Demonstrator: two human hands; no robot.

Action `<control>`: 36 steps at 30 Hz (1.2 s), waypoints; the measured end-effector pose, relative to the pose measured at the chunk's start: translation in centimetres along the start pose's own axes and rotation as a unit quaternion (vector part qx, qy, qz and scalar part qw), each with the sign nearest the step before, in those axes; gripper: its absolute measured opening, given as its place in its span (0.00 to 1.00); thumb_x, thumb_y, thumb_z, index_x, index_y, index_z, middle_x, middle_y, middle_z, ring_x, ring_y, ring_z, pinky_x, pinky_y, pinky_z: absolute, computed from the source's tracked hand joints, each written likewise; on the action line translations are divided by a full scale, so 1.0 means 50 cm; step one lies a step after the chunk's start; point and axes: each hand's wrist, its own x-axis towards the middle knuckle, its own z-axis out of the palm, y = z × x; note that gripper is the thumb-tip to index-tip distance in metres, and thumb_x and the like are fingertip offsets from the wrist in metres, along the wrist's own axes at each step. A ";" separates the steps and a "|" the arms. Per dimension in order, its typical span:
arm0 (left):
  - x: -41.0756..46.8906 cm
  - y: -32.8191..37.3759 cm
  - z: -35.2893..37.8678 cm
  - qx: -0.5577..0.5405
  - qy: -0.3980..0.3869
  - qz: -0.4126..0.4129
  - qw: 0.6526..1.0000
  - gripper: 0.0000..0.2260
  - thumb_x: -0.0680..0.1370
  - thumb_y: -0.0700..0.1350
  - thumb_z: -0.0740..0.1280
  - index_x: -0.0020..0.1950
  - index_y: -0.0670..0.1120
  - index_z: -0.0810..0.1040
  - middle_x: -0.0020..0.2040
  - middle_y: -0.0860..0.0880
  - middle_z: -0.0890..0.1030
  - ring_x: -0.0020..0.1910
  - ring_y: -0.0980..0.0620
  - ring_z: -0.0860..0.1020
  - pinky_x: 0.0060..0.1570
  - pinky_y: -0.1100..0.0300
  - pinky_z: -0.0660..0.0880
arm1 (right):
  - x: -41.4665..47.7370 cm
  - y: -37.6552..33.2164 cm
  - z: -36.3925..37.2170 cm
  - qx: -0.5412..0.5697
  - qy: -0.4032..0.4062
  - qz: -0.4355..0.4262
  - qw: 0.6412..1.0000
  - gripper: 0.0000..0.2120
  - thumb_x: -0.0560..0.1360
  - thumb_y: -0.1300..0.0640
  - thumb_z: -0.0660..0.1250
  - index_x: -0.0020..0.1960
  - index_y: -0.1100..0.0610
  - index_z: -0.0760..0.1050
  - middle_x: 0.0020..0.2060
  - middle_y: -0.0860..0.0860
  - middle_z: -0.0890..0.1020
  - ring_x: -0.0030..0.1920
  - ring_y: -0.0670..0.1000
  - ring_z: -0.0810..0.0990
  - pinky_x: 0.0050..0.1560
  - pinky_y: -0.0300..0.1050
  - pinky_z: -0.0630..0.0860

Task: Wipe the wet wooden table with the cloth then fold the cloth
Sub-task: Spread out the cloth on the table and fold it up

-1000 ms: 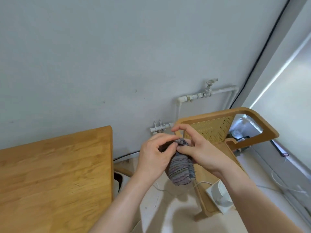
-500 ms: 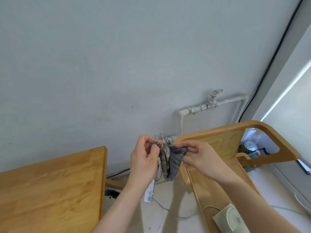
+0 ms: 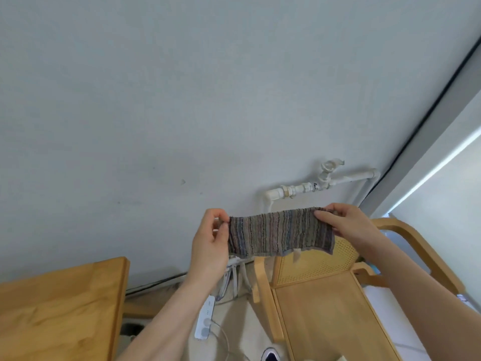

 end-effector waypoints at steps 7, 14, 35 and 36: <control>0.195 -0.073 0.163 0.087 -0.080 -0.091 0.989 0.15 0.79 0.37 0.58 0.56 0.52 0.80 0.53 0.55 0.75 0.54 0.59 0.74 0.56 0.63 0.71 | 0.242 0.059 -0.035 0.123 -0.037 0.107 0.986 0.12 0.78 0.61 0.66 0.61 0.59 0.73 0.50 0.64 0.78 0.46 0.61 0.79 0.50 0.62 0.78; 0.347 -0.160 0.285 0.108 -0.120 -0.126 0.979 0.20 0.78 0.37 0.64 0.58 0.64 0.72 0.54 0.52 0.74 0.50 0.56 0.78 0.54 0.55 0.77 | 0.457 0.130 -0.067 -0.031 0.024 0.050 0.998 0.14 0.76 0.62 0.69 0.49 0.45 0.68 0.42 0.61 0.78 0.37 0.62 0.80 0.33 0.57 0.79; 0.504 -0.279 0.423 -0.228 0.096 -0.423 0.872 0.12 0.74 0.28 0.62 0.53 0.36 0.81 0.50 0.38 0.83 0.50 0.40 0.81 0.55 0.45 0.78 | 0.688 0.199 0.010 -0.511 0.095 -0.062 0.852 0.10 0.76 0.62 0.61 0.51 0.59 0.80 0.45 0.55 0.71 0.39 0.57 0.75 0.35 0.46 0.67; 0.508 -0.283 0.430 -0.212 0.095 -0.431 0.872 0.12 0.74 0.28 0.62 0.53 0.36 0.81 0.49 0.38 0.83 0.49 0.40 0.81 0.53 0.45 0.78 | 0.688 0.194 0.014 -0.532 0.092 -0.057 0.840 0.10 0.76 0.61 0.60 0.51 0.58 0.79 0.47 0.54 0.71 0.41 0.57 0.75 0.35 0.46 0.67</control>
